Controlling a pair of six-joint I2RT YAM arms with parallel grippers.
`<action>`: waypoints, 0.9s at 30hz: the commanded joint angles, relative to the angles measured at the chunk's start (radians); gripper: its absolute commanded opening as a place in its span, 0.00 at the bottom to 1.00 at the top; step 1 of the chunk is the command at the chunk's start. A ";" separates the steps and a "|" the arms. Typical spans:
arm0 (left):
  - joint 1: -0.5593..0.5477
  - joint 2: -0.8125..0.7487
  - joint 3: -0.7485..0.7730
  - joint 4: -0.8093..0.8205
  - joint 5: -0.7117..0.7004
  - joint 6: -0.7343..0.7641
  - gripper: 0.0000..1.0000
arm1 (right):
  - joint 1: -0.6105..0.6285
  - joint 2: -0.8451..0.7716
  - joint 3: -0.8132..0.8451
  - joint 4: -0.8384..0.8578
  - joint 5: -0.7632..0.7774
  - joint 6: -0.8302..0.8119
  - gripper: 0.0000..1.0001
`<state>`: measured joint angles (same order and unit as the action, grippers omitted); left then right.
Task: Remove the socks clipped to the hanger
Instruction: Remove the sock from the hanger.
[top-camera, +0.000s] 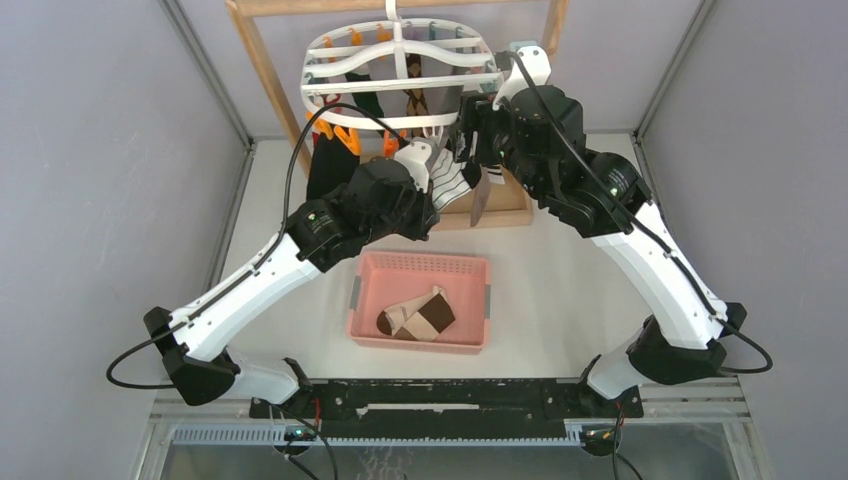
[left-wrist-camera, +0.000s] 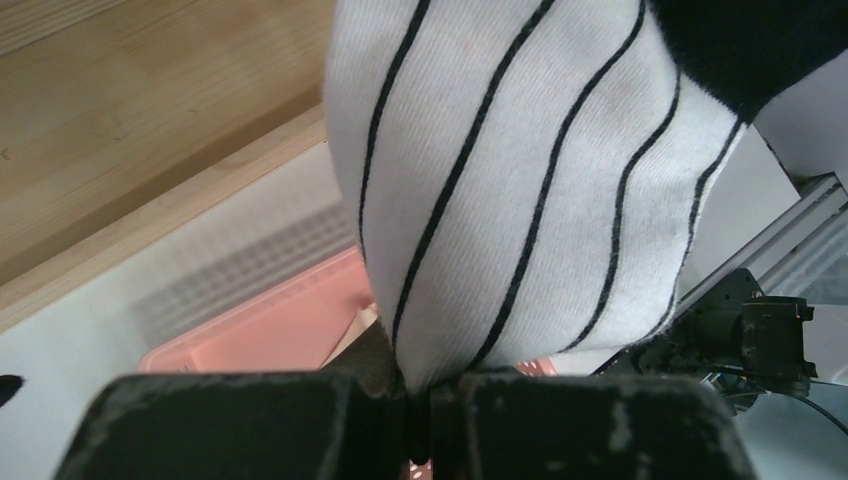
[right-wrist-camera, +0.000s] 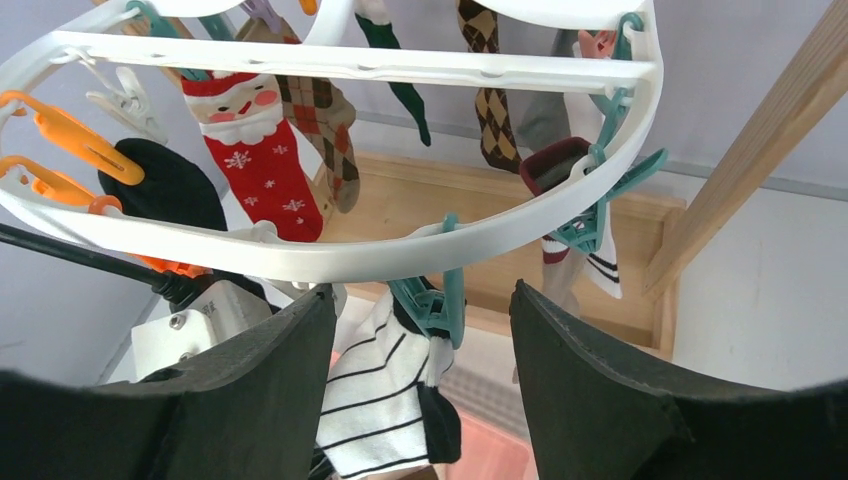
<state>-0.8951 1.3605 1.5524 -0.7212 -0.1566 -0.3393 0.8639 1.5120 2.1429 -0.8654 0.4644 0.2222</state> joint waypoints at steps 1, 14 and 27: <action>0.007 -0.016 0.072 0.003 -0.014 0.019 0.00 | 0.010 0.014 0.020 0.040 0.043 -0.011 0.71; 0.006 -0.032 0.061 -0.003 -0.012 0.018 0.00 | 0.063 -0.047 -0.107 0.110 0.104 -0.033 0.65; 0.006 -0.040 0.052 0.000 -0.002 0.020 0.00 | 0.082 -0.109 -0.191 0.130 0.163 -0.050 0.66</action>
<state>-0.8951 1.3594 1.5524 -0.7441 -0.1555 -0.3393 0.9386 1.4353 1.9491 -0.8005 0.5880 0.2050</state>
